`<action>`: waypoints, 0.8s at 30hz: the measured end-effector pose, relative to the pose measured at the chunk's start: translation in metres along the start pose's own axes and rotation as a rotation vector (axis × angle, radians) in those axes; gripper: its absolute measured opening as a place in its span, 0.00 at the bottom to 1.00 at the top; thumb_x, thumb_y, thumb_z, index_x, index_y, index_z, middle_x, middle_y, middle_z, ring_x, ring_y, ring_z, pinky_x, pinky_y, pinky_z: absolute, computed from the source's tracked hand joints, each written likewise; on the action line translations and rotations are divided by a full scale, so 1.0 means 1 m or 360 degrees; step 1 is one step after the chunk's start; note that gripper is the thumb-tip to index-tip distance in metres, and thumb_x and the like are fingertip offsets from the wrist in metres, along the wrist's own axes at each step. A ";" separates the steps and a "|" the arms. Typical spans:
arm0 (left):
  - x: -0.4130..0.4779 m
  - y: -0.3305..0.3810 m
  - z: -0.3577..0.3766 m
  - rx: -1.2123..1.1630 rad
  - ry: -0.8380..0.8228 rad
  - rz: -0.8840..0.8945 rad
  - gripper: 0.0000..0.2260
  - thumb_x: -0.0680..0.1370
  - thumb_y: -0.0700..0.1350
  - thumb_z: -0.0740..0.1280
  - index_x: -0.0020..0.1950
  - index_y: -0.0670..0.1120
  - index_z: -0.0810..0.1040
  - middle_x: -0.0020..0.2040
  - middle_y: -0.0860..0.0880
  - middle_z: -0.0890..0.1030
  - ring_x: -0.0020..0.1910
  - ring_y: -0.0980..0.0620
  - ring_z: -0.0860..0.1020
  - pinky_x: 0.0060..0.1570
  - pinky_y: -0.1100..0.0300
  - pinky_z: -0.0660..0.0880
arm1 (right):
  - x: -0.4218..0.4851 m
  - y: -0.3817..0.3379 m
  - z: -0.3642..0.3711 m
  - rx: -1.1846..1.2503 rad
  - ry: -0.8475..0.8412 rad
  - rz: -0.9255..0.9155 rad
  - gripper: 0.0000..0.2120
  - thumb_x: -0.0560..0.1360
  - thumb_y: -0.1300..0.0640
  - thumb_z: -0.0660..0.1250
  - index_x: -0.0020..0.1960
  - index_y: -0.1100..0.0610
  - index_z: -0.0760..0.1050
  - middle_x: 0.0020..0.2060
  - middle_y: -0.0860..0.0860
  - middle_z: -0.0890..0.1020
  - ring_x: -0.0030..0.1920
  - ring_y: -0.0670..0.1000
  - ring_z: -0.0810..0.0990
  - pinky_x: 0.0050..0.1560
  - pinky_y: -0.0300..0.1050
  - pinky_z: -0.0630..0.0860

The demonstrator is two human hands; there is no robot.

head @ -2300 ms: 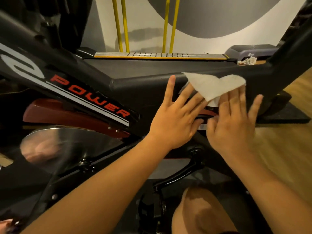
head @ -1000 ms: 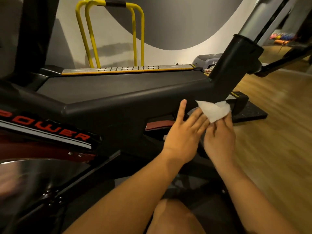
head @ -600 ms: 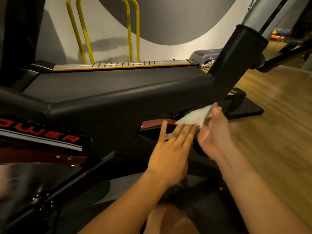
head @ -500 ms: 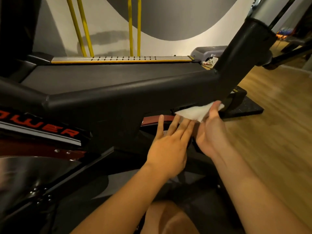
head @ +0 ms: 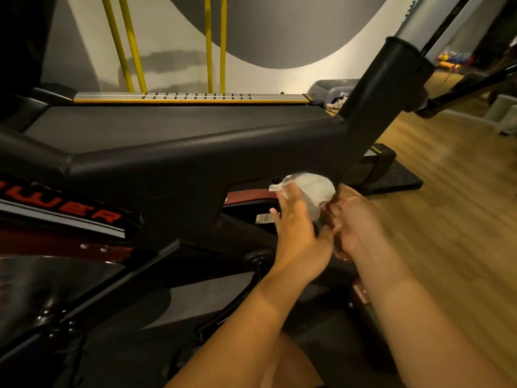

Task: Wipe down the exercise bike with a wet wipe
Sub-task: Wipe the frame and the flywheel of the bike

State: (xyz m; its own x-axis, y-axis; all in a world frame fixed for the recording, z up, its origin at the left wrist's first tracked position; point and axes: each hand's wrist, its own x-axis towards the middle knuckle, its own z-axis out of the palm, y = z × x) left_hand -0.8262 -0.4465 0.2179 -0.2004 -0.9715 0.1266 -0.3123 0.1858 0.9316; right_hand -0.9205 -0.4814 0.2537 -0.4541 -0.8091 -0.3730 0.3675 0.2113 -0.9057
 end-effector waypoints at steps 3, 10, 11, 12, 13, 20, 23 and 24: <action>0.020 0.009 -0.005 -0.0748 -0.0070 -0.0311 0.33 0.77 0.36 0.66 0.79 0.47 0.56 0.74 0.43 0.66 0.74 0.48 0.65 0.71 0.56 0.67 | -0.001 0.001 -0.003 0.0028 -0.0064 -0.0137 0.12 0.80 0.58 0.61 0.60 0.56 0.79 0.50 0.54 0.85 0.50 0.52 0.85 0.56 0.51 0.80; 0.016 0.023 -0.024 -0.2288 -0.0400 -0.0425 0.23 0.66 0.29 0.55 0.59 0.39 0.73 0.64 0.41 0.76 0.63 0.43 0.74 0.68 0.53 0.67 | 0.006 -0.002 -0.012 -0.0815 -0.0041 -0.1278 0.16 0.83 0.48 0.55 0.68 0.46 0.71 0.59 0.43 0.78 0.62 0.45 0.75 0.60 0.41 0.72; 0.015 0.018 -0.024 -0.2252 -0.0443 -0.0354 0.23 0.66 0.31 0.56 0.60 0.40 0.74 0.62 0.42 0.77 0.63 0.45 0.74 0.67 0.53 0.67 | 0.008 0.000 -0.010 -0.0863 -0.0053 -0.1194 0.13 0.83 0.47 0.54 0.62 0.47 0.74 0.54 0.43 0.79 0.60 0.47 0.77 0.57 0.42 0.72; 0.020 0.016 -0.027 -0.2266 -0.0436 -0.0381 0.21 0.67 0.33 0.58 0.59 0.41 0.74 0.59 0.43 0.76 0.60 0.46 0.74 0.69 0.52 0.66 | 0.011 0.002 -0.009 -0.0842 -0.0081 -0.1104 0.11 0.83 0.47 0.55 0.56 0.46 0.75 0.49 0.43 0.80 0.57 0.47 0.78 0.54 0.41 0.73; 0.027 0.015 -0.028 -0.2377 -0.0428 -0.0449 0.17 0.68 0.36 0.62 0.57 0.42 0.74 0.57 0.43 0.75 0.57 0.46 0.73 0.70 0.52 0.64 | 0.013 0.003 -0.010 -0.0801 -0.0117 -0.1036 0.11 0.83 0.47 0.55 0.51 0.45 0.76 0.46 0.42 0.80 0.53 0.44 0.80 0.52 0.40 0.74; 0.041 0.026 -0.008 -0.2659 -0.0508 -0.0786 0.31 0.78 0.61 0.58 0.74 0.43 0.70 0.71 0.40 0.73 0.68 0.42 0.72 0.72 0.45 0.63 | 0.021 -0.012 -0.027 -0.0822 -0.0346 -0.0897 0.14 0.81 0.44 0.60 0.47 0.51 0.79 0.43 0.56 0.83 0.46 0.55 0.83 0.47 0.53 0.79; 0.035 0.022 -0.017 -0.2399 -0.0336 -0.0802 0.32 0.82 0.60 0.55 0.79 0.41 0.59 0.76 0.37 0.64 0.66 0.40 0.74 0.75 0.48 0.59 | 0.018 -0.009 -0.023 -0.0809 -0.0314 -0.0947 0.12 0.81 0.47 0.59 0.48 0.49 0.79 0.42 0.47 0.83 0.43 0.41 0.81 0.43 0.37 0.77; 0.031 0.019 -0.024 -0.2332 -0.0254 -0.0779 0.30 0.82 0.57 0.56 0.79 0.41 0.61 0.76 0.38 0.66 0.68 0.40 0.73 0.74 0.48 0.61 | 0.017 -0.007 -0.021 -0.0776 -0.0280 -0.0938 0.11 0.81 0.46 0.59 0.50 0.48 0.79 0.44 0.44 0.83 0.44 0.38 0.81 0.44 0.34 0.76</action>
State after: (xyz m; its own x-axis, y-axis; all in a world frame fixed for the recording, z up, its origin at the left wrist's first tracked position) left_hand -0.8163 -0.4763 0.2475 -0.4765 -0.8495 -0.2266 0.7555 -0.5274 0.3887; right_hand -0.9482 -0.4852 0.2490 -0.3133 -0.9290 0.1969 -0.3105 -0.0957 -0.9457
